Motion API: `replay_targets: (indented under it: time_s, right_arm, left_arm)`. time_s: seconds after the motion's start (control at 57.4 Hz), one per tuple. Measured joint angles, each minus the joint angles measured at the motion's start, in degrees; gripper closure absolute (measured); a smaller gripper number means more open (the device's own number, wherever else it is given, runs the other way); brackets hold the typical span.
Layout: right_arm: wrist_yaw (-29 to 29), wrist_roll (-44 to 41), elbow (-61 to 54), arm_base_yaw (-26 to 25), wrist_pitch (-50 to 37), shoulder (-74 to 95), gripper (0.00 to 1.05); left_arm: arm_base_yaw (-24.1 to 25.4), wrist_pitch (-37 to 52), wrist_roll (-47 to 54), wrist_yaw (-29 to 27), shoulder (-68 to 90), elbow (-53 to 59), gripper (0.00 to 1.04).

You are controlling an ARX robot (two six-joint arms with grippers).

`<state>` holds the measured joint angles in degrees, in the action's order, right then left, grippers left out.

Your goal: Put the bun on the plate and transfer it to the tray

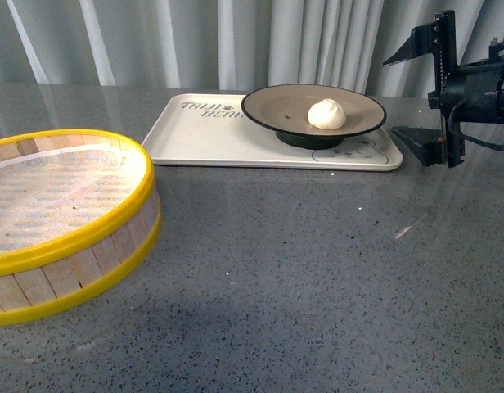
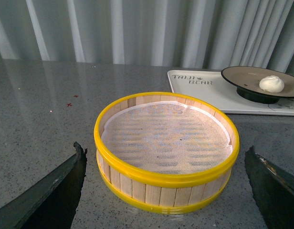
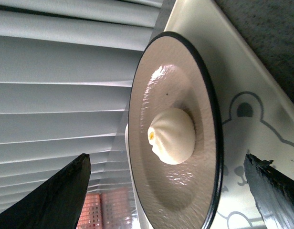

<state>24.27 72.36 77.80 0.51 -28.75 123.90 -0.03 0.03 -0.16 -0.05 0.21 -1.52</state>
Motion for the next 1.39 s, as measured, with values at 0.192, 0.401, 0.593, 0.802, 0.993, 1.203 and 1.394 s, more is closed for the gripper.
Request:
replay_targets:
  time_s: [0.192, 0.401, 0.593, 0.802, 0.993, 1.203, 1.394]
  right_arm:
    - [-5.20, -2.27, -5.44, -0.98, 2.14, -5.09, 0.08]
    - [-17.03, -12.81, -12.92, -3.28, 3.72, -12.98, 0.08]
    - [-26.88, -27.50, -20.09, -6.71, 1.70, -21.11, 0.08]
    - [-31.67, -42.21, -27.71, -11.61, -3.39, -31.30, 0.08]
    - [-30.64, -52.15, -33.24, -16.55, -6.80, -40.48, 0.09]
    - [-8.04, -68.48, -48.19, -17.84, -12.90, -53.02, 0.44]
    - [-11.52, -71.32, -57.83, -13.53, -14.45, -59.95, 0.76]
  left_arm:
    - [0.00, 0.00, 0.02, 0.00, 0.00, 0.00, 0.07]
    - [0.00, 0.00, 0.02, 0.00, 0.00, 0.00, 0.07]
    - [0.00, 0.00, 0.02, 0.02, 0.00, 0.00, 0.07]
    - [0.00, 0.00, 0.02, 0.00, 0.00, 0.00, 0.07]
    - [0.00, 0.00, 0.02, 0.00, 0.00, 0.00, 0.07]
    - [0.00, 0.00, 0.02, 0.02, 0.00, 0.00, 0.07]
    - [0.00, 0.00, 0.02, -0.02, -0.02, 0.00, 0.07]
